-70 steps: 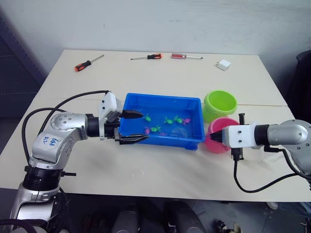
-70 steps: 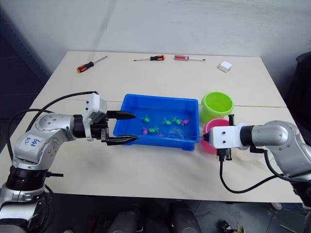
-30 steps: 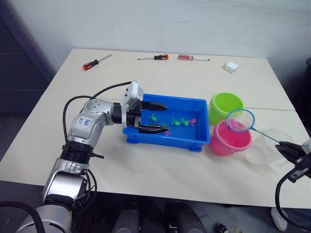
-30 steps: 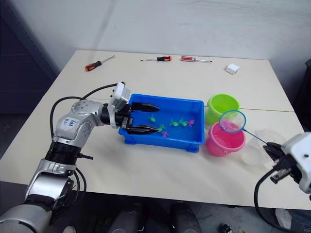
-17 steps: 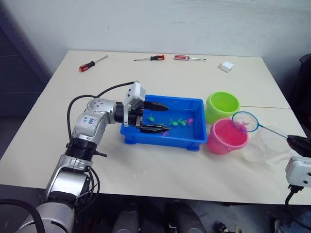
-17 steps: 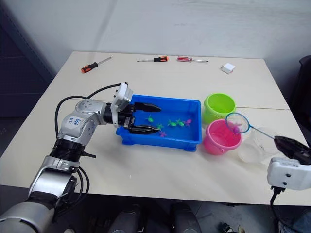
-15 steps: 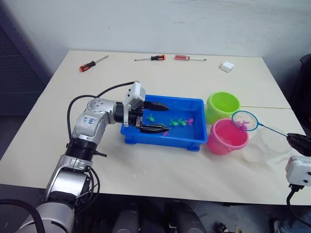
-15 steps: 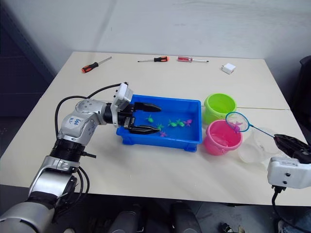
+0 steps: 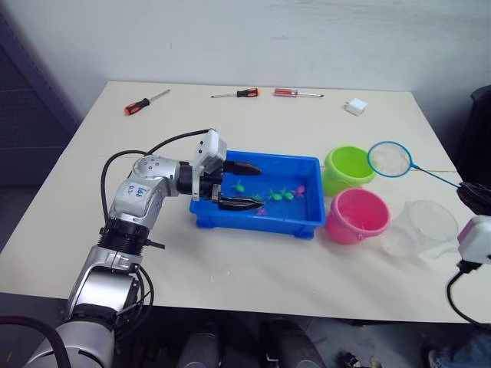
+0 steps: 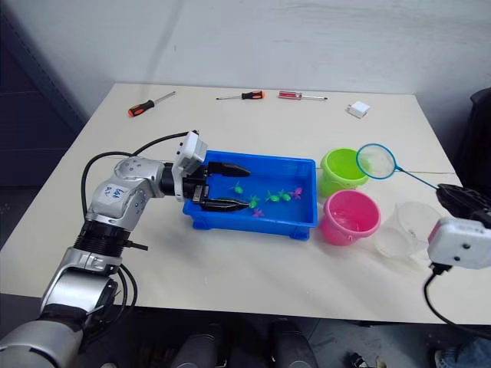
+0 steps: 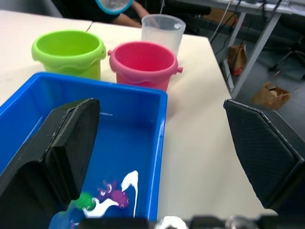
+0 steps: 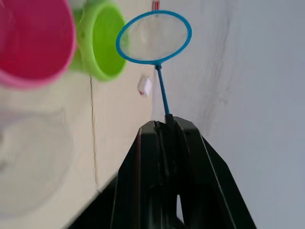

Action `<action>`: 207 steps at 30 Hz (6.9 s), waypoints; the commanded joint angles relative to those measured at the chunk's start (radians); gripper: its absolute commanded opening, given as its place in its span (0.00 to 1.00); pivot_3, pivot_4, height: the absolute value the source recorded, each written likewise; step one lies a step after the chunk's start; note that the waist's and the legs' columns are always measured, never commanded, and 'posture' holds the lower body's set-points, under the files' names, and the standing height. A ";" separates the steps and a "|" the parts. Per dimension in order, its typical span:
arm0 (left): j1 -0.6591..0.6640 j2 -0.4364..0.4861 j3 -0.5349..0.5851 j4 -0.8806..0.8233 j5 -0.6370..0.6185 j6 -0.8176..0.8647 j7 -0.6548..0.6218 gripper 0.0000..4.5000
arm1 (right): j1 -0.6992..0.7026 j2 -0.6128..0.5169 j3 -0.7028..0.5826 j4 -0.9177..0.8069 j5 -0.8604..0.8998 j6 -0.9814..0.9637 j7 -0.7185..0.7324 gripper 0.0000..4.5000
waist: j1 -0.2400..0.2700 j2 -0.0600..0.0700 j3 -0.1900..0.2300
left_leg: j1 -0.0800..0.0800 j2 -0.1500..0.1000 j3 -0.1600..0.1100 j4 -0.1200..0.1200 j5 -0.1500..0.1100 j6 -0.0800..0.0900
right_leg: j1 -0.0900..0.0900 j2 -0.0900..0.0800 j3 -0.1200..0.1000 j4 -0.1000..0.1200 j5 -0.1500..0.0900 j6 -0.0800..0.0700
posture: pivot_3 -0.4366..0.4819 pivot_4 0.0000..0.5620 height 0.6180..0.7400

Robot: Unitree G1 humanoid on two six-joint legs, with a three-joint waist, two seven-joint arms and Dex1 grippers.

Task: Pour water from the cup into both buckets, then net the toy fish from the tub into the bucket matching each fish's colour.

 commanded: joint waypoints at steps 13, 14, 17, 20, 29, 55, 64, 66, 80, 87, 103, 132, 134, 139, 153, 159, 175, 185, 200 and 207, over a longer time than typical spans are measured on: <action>0.129 0.093 0.081 -0.220 -0.010 0.093 0.100 1.00 | -0.530 0.260 0.257 -0.145 1.090 1.472 -0.383 0.00 | 0.002 0.000 0.000 | -0.002 0.000 -0.003 0.000 -0.003 0.005 | -0.001 -0.003 -0.002 -0.001 0.000 0.000 | 0.48 0.27 1.00; 0.140 0.099 0.089 -0.237 -0.014 0.099 0.108 1.00 | -0.565 0.297 0.259 -0.113 1.103 1.520 -0.425 0.00 | 0.002 0.000 0.000 | -0.002 0.000 -0.003 0.000 -0.003 0.005 | -0.001 -0.003 -0.002 -0.001 0.000 0.000 | 0.48 0.27 1.00; 0.170 0.112 0.109 -0.282 -0.023 0.118 0.129 1.00 | -0.640 0.376 0.249 -0.036 1.123 1.640 -0.518 0.00 | 0.002 0.001 0.000 | -0.003 0.000 -0.003 0.000 -0.003 0.006 | -0.002 -0.003 -0.002 -0.001 0.000 0.000 | 0.48 0.27 1.00; 0.197 0.120 0.123 -0.322 -0.032 0.135 0.149 1.00 | -0.693 0.444 0.206 0.021 1.138 1.743 -0.575 0.00 | 0.003 0.001 0.000 | -0.003 -0.001 -0.003 0.000 -0.004 0.007 | -0.002 -0.004 -0.002 -0.002 0.000 0.000 | 0.48 0.27 1.00; 0.251 0.125 0.143 -0.389 -0.047 0.156 0.196 1.00 | -0.756 0.519 0.141 0.211 1.271 1.775 -0.793 0.00 | -0.002 0.001 0.000 | -0.005 -0.001 -0.003 0.000 -0.005 0.008 | -0.003 -0.004 -0.003 -0.002 0.000 0.000 | 0.48 0.27 1.00; 0.236 0.116 0.126 -0.362 -0.038 0.118 0.227 1.00 | -0.623 0.303 0.439 0.331 2.091 1.203 -1.535 0.00 | -0.021 0.001 0.000 | -0.012 -0.001 -0.005 0.000 -0.004 0.010 | -0.006 -0.004 -0.005 -0.007 0.001 0.001 | 0.48 0.27 1.00; 0.234 0.114 0.125 -0.362 -0.041 0.117 0.233 1.00 | -0.696 0.245 0.530 0.372 1.992 1.129 -1.472 0.00 | -0.019 0.001 0.000 | -0.014 -0.001 -0.006 0.000 -0.004 0.011 | -0.006 -0.004 -0.006 -0.010 0.002 0.003 | 0.48 0.27 1.00; 0.231 0.114 0.125 -0.361 -0.041 0.117 0.235 1.00 | -0.718 0.241 0.551 0.384 1.927 1.131 -1.439 0.00 | -0.019 0.001 0.000 | -0.014 -0.001 -0.006 0.000 -0.004 0.011 | -0.006 -0.004 -0.006 -0.011 0.002 0.003 | 0.48 0.27 1.00; 0.229 0.112 0.130 -0.366 -0.045 0.119 0.247 1.00 | -0.787 0.225 0.608 0.388 1.665 1.188 -1.265 0.00 | -0.018 0.001 0.000 | -0.015 -0.001 -0.006 -0.001 -0.004 0.012 | -0.006 -0.004 -0.006 -0.012 0.002 0.004 | 0.48 0.27 1.00; 0.228 0.107 0.126 -0.360 -0.044 0.115 0.248 1.00 | -0.787 0.158 0.635 0.281 1.514 1.227 -1.120 0.00 | -0.016 0.002 0.000 | -0.015 -0.001 -0.006 0.000 -0.004 0.012 | -0.006 -0.004 -0.006 -0.013 0.002 0.004 | 0.48 0.27 1.00; 0.176 0.091 0.098 -0.294 -0.027 0.087 0.213 1.00 | -0.655 0.080 0.658 0.069 1.230 1.227 -0.845 0.00 | -0.018 0.003 0.002 | -0.015 -0.001 -0.007 -0.001 -0.005 0.013 | -0.006 -0.004 -0.007 -0.014 0.002 0.004 | 0.48 0.27 1.00; -0.048 -0.050 0.003 0.002 0.015 -0.036 0.028 1.00 | -0.051 0.205 0.259 -0.439 0.831 0.906 -0.524 0.00 | 0.010 0.004 0.002 | -0.015 -0.002 -0.007 -0.001 -0.004 0.011 | -0.005 -0.004 -0.007 -0.014 0.003 0.005 | 0.48 0.27 1.00; -0.073 -0.064 -0.002 0.041 0.023 -0.052 0.007 1.00 | 0.023 0.235 0.201 -0.477 0.821 0.892 -0.519 0.00 | 0.009 0.004 0.002 | -0.015 -0.002 -0.007 -0.001 -0.004 0.011 | -0.005 -0.004 -0.007 -0.014 0.003 0.005 | 0.48 0.27 1.00; -0.127 -0.100 -0.016 0.124 0.041 -0.092 -0.042 1.00 | 0.209 0.324 0.038 -0.535 0.812 0.850 -0.503 0.00 | 0.008 0.004 0.001 | -0.013 -0.002 -0.006 0.000 -0.005 0.012 | -0.003 -0.004 -0.006 -0.014 0.003 0.006 | 0.48 0.27 1.00; -0.187 -0.167 -0.013 0.237 0.075 -0.157 -0.095 1.00 | 0.550 0.310 -0.074 -0.505 0.364 0.542 -0.341 0.00 | 0.007 0.004 0.001 | -0.012 -0.002 -0.005 -0.001 -0.005 0.012 | -0.004 -0.003 -0.005 -0.014 0.003 0.006 | 0.48 0.27 1.00; -0.175 -0.168 -0.012 0.230 0.084 -0.164 -0.094 1.00 | 0.567 0.179 -0.082 -0.409 -0.075 0.261 -0.296 0.00 | 0.006 0.004 0.001 | -0.012 -0.002 -0.004 0.000 -0.004 0.009 | -0.004 -0.002 -0.004 -0.014 0.003 0.006 | 0.48 0.27 1.00; -0.122 -0.082 0.011 0.189 0.106 -0.141 -0.051 1.00 | 0.195 0.136 -0.010 -0.258 0.075 0.254 -0.143 0.00 | 0.000 0.004 0.001 | -0.010 -0.002 -0.003 0.001 -0.002 0.005 | -0.003 -0.002 -0.002 -0.011 0.003 0.006 | 0.48 0.27 1.00; 0.062 0.142 0.047 0.011 0.152 -0.095 -0.014 1.00 | -0.325 0.021 0.527 -0.188 0.278 0.566 -0.039 0.00 | -0.015 0.003 0.001 | -0.007 -0.002 -0.004 0.001 -0.002 0.006 | -0.002 -0.003 -0.003 -0.008 0.002 0.005 | 0.48 0.27 1.00; 0.307 0.285 0.151 -0.348 0.083 0.112 0.097 1.00 | -0.680 0.077 0.896 0.184 0.051 0.370 -0.006 0.00 | -0.007 0.003 0.001 | -0.012 -0.002 -0.005 0.003 -0.004 0.010 | -0.005 -0.005 -0.004 -0.009 0.002 0.005 | 0.48 0.27 1.00; 0.319 0.285 0.152 -0.357 0.075 0.117 0.116 1.00 | -0.712 0.063 0.943 0.271 -0.042 0.261 0.014 0.00 | -0.009 0.003 0.001 | -0.012 -0.002 -0.005 0.003 -0.005 0.010 | -0.006 -0.005 -0.004 -0.008 0.002 0.005 | 0.48 0.27 1.00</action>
